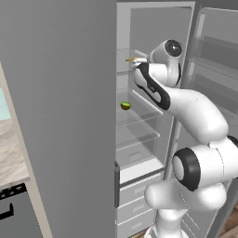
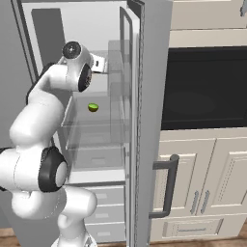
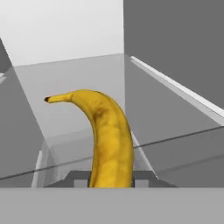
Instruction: Retrieve the banana and kiwi from the fridge and place them into the bowl on the dining table.
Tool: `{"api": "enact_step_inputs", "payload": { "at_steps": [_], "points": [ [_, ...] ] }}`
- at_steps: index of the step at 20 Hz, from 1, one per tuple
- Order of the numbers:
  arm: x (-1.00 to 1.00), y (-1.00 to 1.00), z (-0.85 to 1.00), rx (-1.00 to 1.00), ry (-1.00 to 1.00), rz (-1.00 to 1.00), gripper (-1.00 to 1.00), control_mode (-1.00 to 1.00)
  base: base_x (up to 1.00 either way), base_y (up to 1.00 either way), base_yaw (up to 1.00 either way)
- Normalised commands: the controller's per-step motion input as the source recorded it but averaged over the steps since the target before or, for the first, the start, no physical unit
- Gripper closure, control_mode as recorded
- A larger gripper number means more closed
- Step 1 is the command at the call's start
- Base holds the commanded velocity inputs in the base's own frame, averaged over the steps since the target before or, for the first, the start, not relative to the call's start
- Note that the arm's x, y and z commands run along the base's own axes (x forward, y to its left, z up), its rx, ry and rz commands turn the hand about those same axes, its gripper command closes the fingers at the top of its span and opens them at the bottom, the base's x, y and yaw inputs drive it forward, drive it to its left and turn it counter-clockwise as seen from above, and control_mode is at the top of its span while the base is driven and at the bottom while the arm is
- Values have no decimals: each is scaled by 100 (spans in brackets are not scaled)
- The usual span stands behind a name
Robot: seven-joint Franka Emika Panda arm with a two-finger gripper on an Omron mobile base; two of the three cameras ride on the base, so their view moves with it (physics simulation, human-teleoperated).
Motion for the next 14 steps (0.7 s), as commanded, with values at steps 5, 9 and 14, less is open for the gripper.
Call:
{"api": "enact_step_inputs", "payload": {
  "at_steps": [5, 9, 14],
  "points": [
    [-100, -18, 19, 10, 0, 0, 100, -100, 0, 0, 0],
    [-100, -1, 0, 3, 0, -6, 100, -100, 0, 0, 0],
    [-96, 0, 1, 0, 4, -11, 100, -100, 0, 0, 0]
  ]
}}
